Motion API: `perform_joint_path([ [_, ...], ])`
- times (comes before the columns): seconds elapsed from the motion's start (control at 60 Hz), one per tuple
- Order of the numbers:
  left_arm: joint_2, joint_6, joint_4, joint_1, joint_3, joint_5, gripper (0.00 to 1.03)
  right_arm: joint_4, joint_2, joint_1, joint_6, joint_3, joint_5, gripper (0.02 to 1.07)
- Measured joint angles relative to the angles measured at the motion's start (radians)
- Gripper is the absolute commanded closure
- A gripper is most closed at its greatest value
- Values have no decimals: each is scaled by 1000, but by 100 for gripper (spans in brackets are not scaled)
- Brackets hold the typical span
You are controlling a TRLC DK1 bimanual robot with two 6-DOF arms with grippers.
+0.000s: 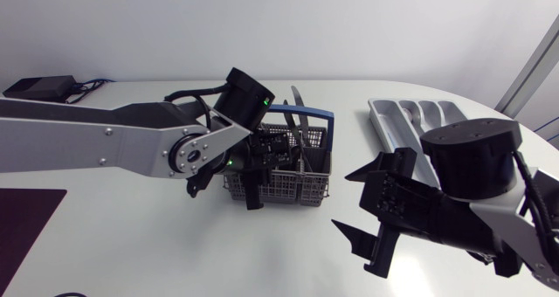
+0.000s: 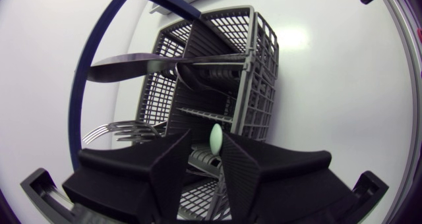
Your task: Sort the cutlery from the basket into the organizer compartments.
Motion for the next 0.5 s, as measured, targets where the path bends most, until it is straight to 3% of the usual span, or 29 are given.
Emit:
perform_joint_path([
  [0.217,6,0,-3,0,2,21,85,1,0,2,0,0,3,12],
  [0.35,20,0,-1,0,8,33,100,4,3,12,3,0,3,12],
  [0.5,26,1,0,0,9,37,100,4,12,18,4,0,3,12],
])
